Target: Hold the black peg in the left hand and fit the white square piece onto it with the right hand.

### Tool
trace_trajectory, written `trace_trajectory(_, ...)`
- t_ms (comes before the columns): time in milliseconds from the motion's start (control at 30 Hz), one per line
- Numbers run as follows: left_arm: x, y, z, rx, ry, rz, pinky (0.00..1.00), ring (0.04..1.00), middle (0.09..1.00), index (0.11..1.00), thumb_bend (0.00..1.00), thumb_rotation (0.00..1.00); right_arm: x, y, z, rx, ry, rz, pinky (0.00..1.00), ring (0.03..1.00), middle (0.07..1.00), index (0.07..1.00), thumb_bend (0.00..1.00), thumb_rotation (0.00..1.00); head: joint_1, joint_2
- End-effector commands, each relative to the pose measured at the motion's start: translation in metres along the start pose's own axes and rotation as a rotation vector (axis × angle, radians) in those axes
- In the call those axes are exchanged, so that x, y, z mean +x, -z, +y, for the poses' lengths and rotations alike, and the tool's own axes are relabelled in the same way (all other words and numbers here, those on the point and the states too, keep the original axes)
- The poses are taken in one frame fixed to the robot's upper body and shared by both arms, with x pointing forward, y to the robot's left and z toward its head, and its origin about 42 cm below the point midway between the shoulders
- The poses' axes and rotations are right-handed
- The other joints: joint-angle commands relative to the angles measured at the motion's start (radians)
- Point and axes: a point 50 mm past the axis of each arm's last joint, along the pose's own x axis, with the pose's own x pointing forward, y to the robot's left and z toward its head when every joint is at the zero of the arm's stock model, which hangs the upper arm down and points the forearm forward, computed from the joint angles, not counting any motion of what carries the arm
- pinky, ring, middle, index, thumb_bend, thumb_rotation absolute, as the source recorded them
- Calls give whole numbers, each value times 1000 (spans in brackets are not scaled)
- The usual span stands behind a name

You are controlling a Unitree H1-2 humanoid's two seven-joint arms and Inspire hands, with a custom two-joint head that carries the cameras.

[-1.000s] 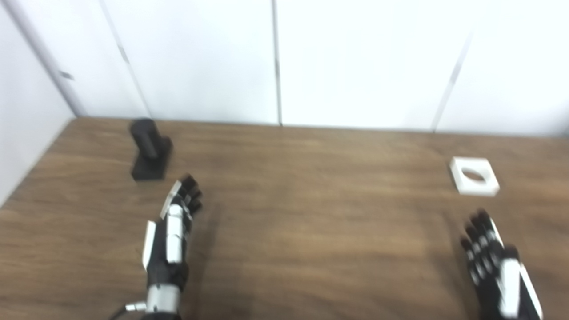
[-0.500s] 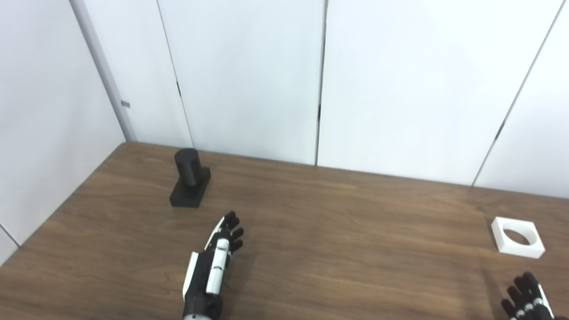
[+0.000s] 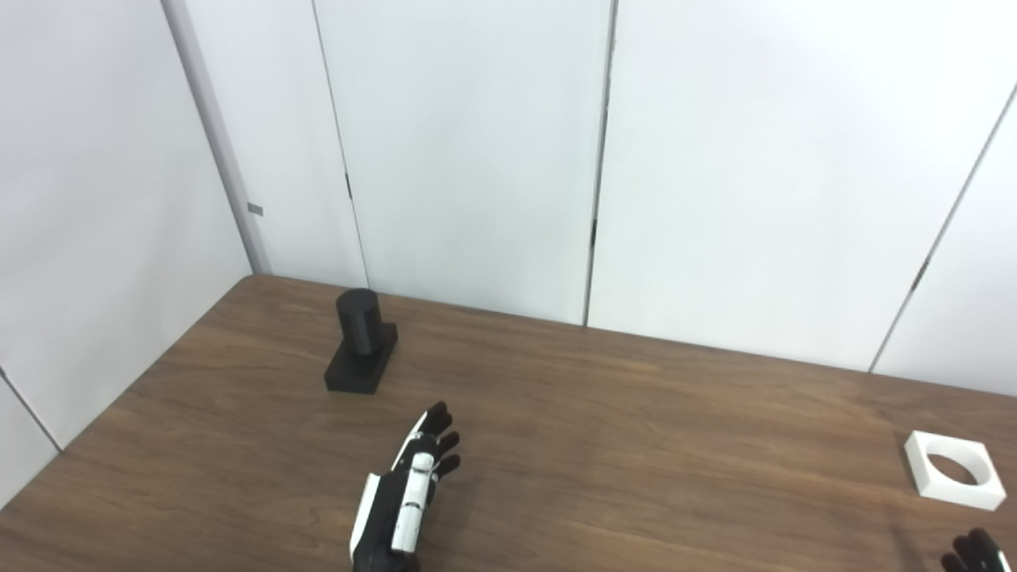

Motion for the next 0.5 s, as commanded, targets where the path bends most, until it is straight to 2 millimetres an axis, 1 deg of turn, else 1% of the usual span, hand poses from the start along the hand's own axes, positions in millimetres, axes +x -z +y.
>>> trace_trajectory(0, -34, 13, 0, -15, -53, 58, 870, 903, 938, 936, 442, 939, -11, 21, -3, 10, 4, 51, 1000, 1000, 1000, 1000, 760, 1000, 1, 0)
trace_trajectory(133, -33, 14, 0, -10, -51, 62, 869, 912, 943, 939, 408, 926, -11, 21, -3, 5, 2, 52, 1000, 1000, 1000, 1000, 756, 1000, -2, 1)
trace_trajectory(233, -31, 16, 2, 21, -53, 64, 869, 913, 940, 936, 403, 814, -10, 23, -2, 11, 4, 58, 1000, 1000, 1000, 1000, 770, 1000, -13, -11)
trace_trajectory(267, -30, 15, 2, 43, -51, 61, 868, 907, 936, 938, 394, 715, -10, 24, -2, 13, 4, 57, 1000, 1000, 1000, 1000, 770, 1000, -13, -11)
trace_trajectory(300, -30, 14, 2, 69, -52, 57, 863, 901, 933, 939, 390, 637, -10, 24, -2, 15, 3, 56, 1000, 1000, 1000, 1000, 772, 1000, -13, -11)
trace_trajectory(367, -31, 7, 4, 158, -55, 51, 860, 892, 923, 934, 410, 420, -9, 24, -2, 20, 6, 55, 1000, 1000, 1000, 1000, 778, 1000, -13, -11)
trace_trajectory(433, -28, -6, 7, 247, -73, 27, 875, 919, 939, 933, 438, 281, -8, 24, -2, 13, 7, 54, 1000, 1000, 1000, 1000, 780, 1000, -20, -10)
trace_trajectory(467, -26, -12, 9, 287, -85, 12, 856, 910, 936, 932, 458, 268, -7, 24, -2, 7, 6, 54, 1000, 1000, 1000, 1000, 782, 1000, -20, -10)
